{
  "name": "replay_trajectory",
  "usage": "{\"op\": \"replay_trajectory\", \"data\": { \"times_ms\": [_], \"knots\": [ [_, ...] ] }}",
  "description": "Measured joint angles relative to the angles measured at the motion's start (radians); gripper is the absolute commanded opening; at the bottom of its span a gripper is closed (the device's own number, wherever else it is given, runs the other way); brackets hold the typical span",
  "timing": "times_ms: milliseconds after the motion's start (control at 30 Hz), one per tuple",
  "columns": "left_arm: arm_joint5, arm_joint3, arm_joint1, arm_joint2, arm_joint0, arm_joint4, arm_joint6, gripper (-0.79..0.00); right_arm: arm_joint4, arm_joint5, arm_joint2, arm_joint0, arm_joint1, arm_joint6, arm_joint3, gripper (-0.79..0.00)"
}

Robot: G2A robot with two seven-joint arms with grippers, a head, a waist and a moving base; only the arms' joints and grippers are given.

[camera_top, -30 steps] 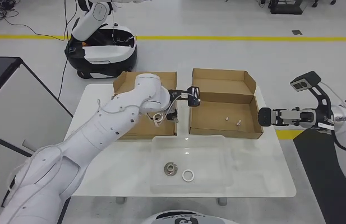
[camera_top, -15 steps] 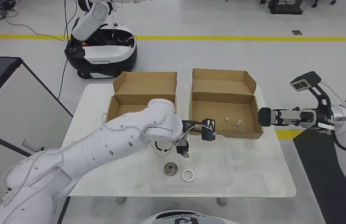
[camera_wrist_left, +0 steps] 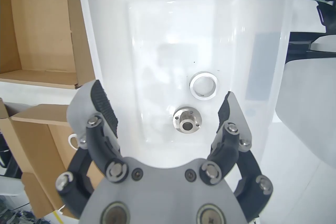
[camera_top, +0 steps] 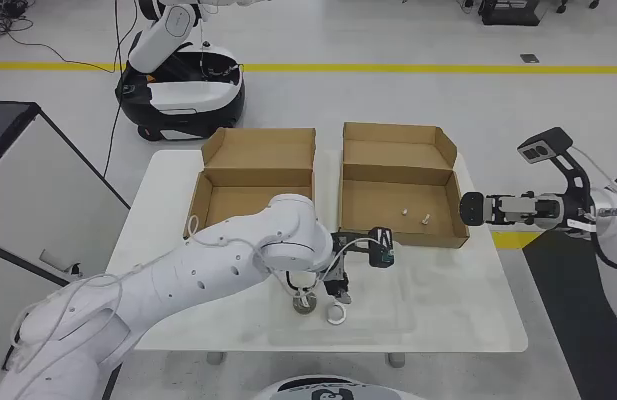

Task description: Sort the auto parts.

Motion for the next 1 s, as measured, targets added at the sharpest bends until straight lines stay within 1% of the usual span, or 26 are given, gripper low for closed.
{"op": "replay_trajectory", "data": {
  "times_ms": [200, 333, 400, 533, 667, 767, 800, 967, 1000],
  "knots": [
    [0.001, -0.018, 0.001, 0.001, 0.016, 0.002, 0.002, 0.0, 0.0, 0.0, 0.0, 0.0, 0.0, 0.0, 0.0, 0.0],
    [0.06, -0.05, -0.006, 0.001, 0.01, -0.036, -0.055, 0.0, 0.0, 0.0, 0.0, 0.0, 0.0, 0.0, 0.0, 0.0],
    [0.094, -0.071, -0.015, 0.012, 0.005, -0.059, -0.092, 0.0, 0.0, 0.0, 0.0, 0.0, 0.0, 0.0, 0.0, 0.0],
    [0.151, -0.081, -0.036, 0.034, -0.013, -0.094, -0.149, 0.0, 0.0, 0.0, 0.0, 0.0, 0.0, 0.0, 0.0, 0.0],
    [0.189, -0.035, -0.06, 0.062, -0.023, -0.073, -0.149, 0.0, 0.0, 0.0, 0.0, 0.0, 0.0, 0.0, 0.0, 0.0],
    [0.195, 0.003, -0.078, 0.073, -0.029, -0.074, -0.131, -0.068, 0.0, 0.0, 0.0, 0.0, 0.0, 0.0, 0.0, 0.0],
    [0.196, 0.016, -0.083, 0.076, -0.032, -0.074, -0.129, -0.074, 0.0, 0.0, 0.0, 0.0, 0.0, 0.0, 0.0, 0.0],
    [0.19, 0.055, -0.1, 0.096, -0.033, -0.064, -0.14, -0.157, 0.0, 0.0, 0.0, 0.0, 0.0, 0.0, 0.0, 0.0],
    [0.191, 0.063, -0.104, 0.103, -0.03, -0.062, -0.142, -0.188, 0.0, 0.0, 0.0, 0.0, 0.0, 0.0, 0.0, 0.0]
  ]
}}
